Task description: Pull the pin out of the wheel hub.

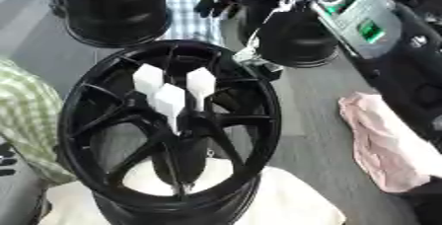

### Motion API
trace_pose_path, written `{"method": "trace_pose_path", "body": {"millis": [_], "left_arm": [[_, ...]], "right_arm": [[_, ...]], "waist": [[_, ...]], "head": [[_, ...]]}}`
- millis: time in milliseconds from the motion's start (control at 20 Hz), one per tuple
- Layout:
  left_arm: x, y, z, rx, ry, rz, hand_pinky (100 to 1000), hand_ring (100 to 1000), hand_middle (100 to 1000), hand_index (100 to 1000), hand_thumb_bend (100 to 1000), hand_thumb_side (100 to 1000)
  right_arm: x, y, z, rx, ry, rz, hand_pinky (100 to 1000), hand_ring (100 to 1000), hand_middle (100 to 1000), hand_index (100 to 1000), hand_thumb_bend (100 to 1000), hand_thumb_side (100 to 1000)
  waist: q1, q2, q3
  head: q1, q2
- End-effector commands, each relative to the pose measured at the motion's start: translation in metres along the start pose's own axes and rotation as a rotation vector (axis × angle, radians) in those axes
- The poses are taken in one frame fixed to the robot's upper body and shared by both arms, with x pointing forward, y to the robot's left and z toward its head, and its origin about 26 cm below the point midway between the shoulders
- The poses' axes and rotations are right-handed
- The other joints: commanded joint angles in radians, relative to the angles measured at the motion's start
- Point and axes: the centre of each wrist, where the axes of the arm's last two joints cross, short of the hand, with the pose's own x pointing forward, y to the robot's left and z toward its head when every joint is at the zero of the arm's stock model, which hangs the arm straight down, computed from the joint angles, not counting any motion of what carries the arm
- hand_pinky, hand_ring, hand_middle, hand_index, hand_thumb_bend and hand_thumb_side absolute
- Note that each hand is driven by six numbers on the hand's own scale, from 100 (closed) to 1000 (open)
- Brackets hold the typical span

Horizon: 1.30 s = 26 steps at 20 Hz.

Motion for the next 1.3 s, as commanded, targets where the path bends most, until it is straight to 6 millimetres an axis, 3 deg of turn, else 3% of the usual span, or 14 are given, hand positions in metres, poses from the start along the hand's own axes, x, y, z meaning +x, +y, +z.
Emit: {"method": "trace_pose_path", "body": {"millis": [50,550,1300], "left_arm": [[0.012,0.008,-0.005,-0.004,-0.033,-0.029,676,706,645,750,349,576],[0.015,0.006,-0.007,-0.014,-0.04,-0.029,676,707,646,750,349,577],[0.017,0.005,-0.009,-0.017,-0.047,-0.027,675,707,646,750,350,576]], "right_arm": [[0.0,-0.006,-0.01,0.034,0.024,0.062,907,963,926,998,455,288],[-0.013,0.014,-0.048,0.137,0.028,0.121,906,958,910,985,444,285],[-0.035,0.035,-0.062,0.193,0.058,0.087,895,931,822,924,419,289]], "waist": [[0.003,-0.011,0.003],[0.003,-0.009,0.012],[0.004,-0.004,0.016]], "head": [[-0.004,0.004],[-0.006,0.004],[-0.009,0.0]]}}
